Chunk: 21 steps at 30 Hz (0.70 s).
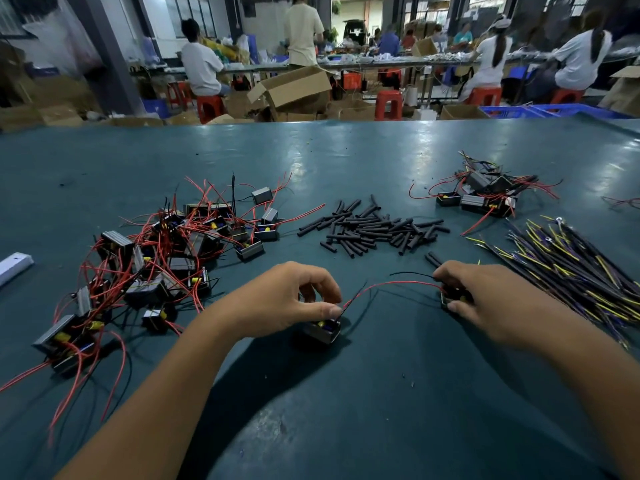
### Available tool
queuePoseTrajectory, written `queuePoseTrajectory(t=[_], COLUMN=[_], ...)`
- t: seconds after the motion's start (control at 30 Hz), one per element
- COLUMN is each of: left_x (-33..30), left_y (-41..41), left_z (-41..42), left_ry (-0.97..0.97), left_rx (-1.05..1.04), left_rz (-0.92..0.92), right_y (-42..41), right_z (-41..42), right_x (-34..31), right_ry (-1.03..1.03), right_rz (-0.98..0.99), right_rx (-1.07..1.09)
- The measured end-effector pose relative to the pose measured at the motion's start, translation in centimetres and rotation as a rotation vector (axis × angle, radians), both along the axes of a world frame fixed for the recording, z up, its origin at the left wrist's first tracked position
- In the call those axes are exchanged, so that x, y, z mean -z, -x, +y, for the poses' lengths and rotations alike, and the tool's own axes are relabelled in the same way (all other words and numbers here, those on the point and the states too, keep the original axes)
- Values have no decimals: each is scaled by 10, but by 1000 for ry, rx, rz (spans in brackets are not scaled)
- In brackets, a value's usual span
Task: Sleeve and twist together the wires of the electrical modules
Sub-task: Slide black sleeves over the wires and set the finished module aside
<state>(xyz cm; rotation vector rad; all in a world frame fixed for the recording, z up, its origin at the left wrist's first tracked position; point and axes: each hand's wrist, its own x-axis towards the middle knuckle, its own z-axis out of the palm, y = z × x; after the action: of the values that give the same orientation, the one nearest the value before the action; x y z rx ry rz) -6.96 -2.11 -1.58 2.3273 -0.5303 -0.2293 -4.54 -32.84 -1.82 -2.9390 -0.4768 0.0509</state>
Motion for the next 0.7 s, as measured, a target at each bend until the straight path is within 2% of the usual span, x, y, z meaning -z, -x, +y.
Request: queuePoseTrajectory(t=[0.1,0.23,0.3,0.4,0.53,0.7], left_x=[0,-6,-9,-10,-7,-7], left_y=[0,3,6,8,12,13], left_z=[-1,3,3,2,-10,-16], left_ry=[-26,-56,-70,-97,-167,-166], left_rx=[-14,68,113,144,165,162], left_rz=[27,146,176,181,42,-24], right_y=[3,12,20,30,34,32], right_z=[0,16,33,53,72,83], right_x=[-3,-3,-1,10,21,27], right_ry=[-101,-319,-391,-410,-681,-822], right_rz=[7,-262,-309,-225,0,167], right_rx=[0,-143,-249,-304,-187,-70])
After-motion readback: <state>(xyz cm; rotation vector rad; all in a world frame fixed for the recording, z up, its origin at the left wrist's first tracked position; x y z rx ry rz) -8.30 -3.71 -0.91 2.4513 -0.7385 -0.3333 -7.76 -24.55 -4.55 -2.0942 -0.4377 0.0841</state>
